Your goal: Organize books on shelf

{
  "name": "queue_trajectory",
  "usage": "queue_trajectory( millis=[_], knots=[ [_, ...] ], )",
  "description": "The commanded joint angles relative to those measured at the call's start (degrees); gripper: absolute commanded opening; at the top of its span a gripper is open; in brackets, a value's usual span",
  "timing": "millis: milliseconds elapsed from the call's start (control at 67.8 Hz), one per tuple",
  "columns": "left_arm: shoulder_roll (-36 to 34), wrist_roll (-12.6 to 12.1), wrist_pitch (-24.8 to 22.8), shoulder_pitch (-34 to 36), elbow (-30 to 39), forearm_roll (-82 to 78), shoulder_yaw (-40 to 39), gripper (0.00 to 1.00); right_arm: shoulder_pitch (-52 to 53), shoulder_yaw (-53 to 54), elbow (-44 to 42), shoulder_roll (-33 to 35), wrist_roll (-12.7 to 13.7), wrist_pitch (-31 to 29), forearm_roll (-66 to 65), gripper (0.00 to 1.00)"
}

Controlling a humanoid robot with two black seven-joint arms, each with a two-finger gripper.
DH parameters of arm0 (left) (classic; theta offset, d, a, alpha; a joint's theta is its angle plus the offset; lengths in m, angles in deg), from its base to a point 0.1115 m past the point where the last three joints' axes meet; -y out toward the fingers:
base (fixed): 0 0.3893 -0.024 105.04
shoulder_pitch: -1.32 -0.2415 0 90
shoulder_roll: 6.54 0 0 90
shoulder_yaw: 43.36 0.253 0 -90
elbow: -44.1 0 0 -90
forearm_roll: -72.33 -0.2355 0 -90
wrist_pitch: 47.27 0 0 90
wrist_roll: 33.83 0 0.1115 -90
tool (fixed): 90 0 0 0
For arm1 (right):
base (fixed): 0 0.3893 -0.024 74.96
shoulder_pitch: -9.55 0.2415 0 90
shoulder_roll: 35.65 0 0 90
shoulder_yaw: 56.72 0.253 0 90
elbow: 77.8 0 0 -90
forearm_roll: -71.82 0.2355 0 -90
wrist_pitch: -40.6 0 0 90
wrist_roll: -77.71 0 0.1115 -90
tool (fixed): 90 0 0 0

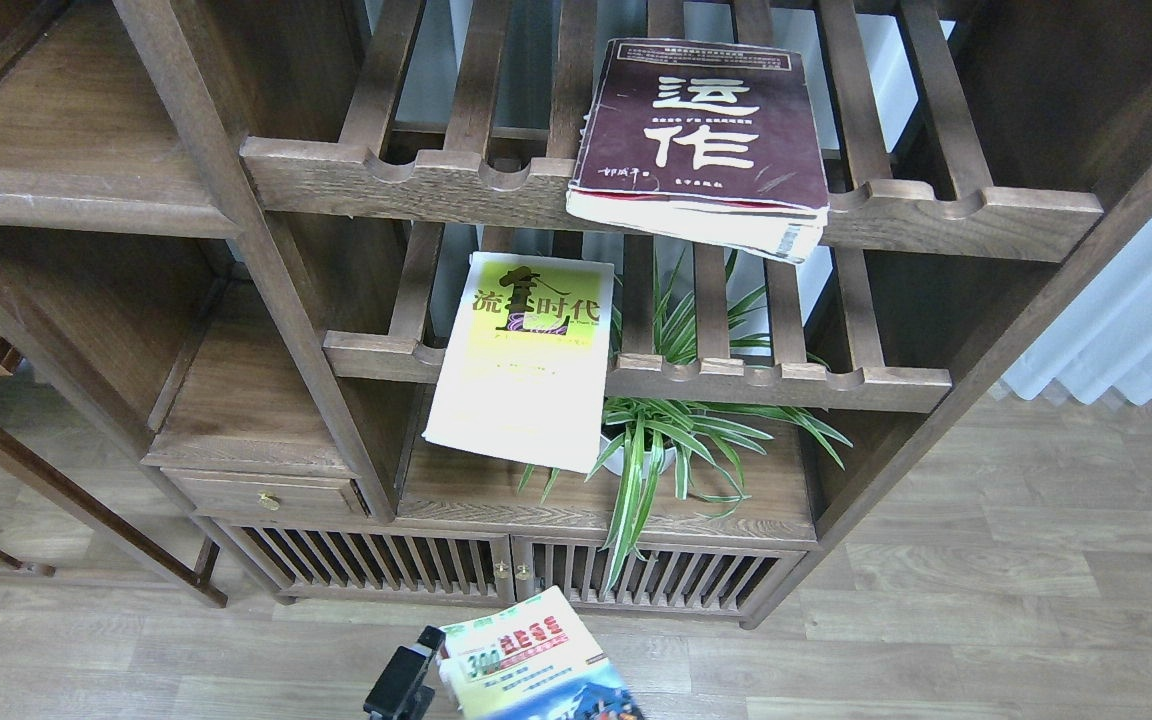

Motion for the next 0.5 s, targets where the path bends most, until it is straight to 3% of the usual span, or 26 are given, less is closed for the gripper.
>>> queue_trajectory(
  millis=[0, 133, 192, 236, 354, 487],
  knots=[
    [0.0, 0.0, 0.0, 0.6, -0.6, 0.1, 2.7, 0.83, 0.1, -0.2, -0.6, -0.5, 0.4, 0.0, -0.1, 0.06],
    [0.0, 0.0, 0.0, 0.6, -0.7, 0.0, 3.3, 0.69, 0.0, -0.2, -1.1, -1.2, 0.4, 0.0, -0.1, 0.06],
    [-0.2, 0.1, 0.0, 0.5, -0.7, 0.1, 3.6, 0.54, -0.1, -0.2, -1.2, -1.2, 0.4, 0.0, -0.1, 0.06],
    [-0.2, 0.3, 0.0, 0.4, -0.7, 0.1, 3.6, 0.36, -0.1, -0.2, -1.3, -1.3, 0.4, 0.0, -0.1, 0.06],
    [-0.4, 2.4, 0.0, 0.4, -0.6, 0.1, 3.6, 0.11, 0.0, -0.2, -1.3, -1.5, 0.4, 0.0, -0.1, 0.06],
    [-0.7, 2.6, 0.0, 0.6, -0.6, 0.0, 3.7, 0.07, 0.1, 0.0, -1.3, -1.8, 0.3, 0.0, 0.0, 0.06]
  ],
)
